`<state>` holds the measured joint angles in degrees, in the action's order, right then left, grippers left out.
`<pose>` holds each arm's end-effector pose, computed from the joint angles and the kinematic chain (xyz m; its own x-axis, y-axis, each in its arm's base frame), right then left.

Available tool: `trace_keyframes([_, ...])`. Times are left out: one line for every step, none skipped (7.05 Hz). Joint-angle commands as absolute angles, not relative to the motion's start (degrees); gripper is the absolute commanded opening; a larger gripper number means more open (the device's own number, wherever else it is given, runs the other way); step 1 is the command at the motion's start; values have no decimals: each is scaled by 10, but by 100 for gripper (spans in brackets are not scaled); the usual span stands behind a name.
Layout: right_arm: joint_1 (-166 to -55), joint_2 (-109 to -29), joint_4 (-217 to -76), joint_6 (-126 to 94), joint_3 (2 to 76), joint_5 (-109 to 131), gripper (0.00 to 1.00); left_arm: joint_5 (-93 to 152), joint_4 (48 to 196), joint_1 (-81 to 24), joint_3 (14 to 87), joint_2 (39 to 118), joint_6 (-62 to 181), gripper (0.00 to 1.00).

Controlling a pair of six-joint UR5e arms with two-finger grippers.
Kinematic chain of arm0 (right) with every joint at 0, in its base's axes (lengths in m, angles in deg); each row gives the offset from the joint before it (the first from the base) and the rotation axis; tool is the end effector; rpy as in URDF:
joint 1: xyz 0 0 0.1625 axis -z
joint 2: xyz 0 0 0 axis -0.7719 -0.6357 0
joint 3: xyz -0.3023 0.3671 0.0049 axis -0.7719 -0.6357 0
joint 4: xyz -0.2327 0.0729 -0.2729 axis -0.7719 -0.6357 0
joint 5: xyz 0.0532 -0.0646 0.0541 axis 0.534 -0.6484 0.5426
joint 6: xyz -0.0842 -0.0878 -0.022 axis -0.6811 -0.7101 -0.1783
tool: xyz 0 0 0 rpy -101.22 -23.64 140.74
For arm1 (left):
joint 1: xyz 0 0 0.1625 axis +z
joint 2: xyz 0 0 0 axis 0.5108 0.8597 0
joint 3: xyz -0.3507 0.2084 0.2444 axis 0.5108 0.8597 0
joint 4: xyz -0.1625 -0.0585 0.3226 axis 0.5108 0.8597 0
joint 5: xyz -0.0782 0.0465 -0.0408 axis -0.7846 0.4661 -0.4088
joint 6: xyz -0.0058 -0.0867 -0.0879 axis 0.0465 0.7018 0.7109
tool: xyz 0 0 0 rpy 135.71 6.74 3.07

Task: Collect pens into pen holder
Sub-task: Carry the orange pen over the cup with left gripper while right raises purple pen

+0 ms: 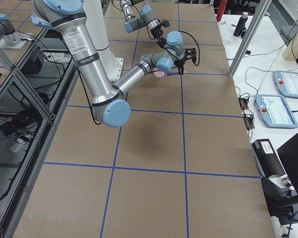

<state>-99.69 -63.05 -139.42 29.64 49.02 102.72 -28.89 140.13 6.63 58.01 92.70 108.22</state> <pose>-0.3458 -0.5241 0.3446 0.5037 -0.0653 0.8614 -0.2406 0.9471 0.2126 0.5251 -0.4041 0.2382 0.2976 0.3506 -0.8880 0.4765 0.7514 0.4564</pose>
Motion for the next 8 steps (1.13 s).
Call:
trace_keyframes([-1000, -633, -1343, 297, 506, 988, 0, -286, 1406, 68, 548, 954, 1082, 0])
trace_keyframes([-1001, -637, -1328, 297, 508, 975, 0, -270, 1411, 69, 531, 958, 1083, 0])
trace_keyframes([-1002, -637, -1327, 297, 514, 970, 0, -266, 1443, 75, 510, 957, 1082, 0])
trace_keyframes([-1004, -637, -1309, 297, 516, 957, 0, -253, 1465, 79, 494, 957, 1082, 0])
trace_keyframes([-1004, -637, -1299, 297, 519, 949, 0, -249, 1468, 89, 494, 956, 1082, 0])
trace_keyframes([-1004, -637, -1299, 297, 523, 939, 0, -246, 1477, 93, 498, 951, 1082, 0])
trace_keyframes([-1003, -637, -1296, 297, 528, 933, 0, -227, 1486, 114, 495, 949, 1088, 8])
trace_keyframes([-1003, -636, -1296, 297, 533, 932, 0, -226, 1488, 116, 495, 948, 1088, 70])
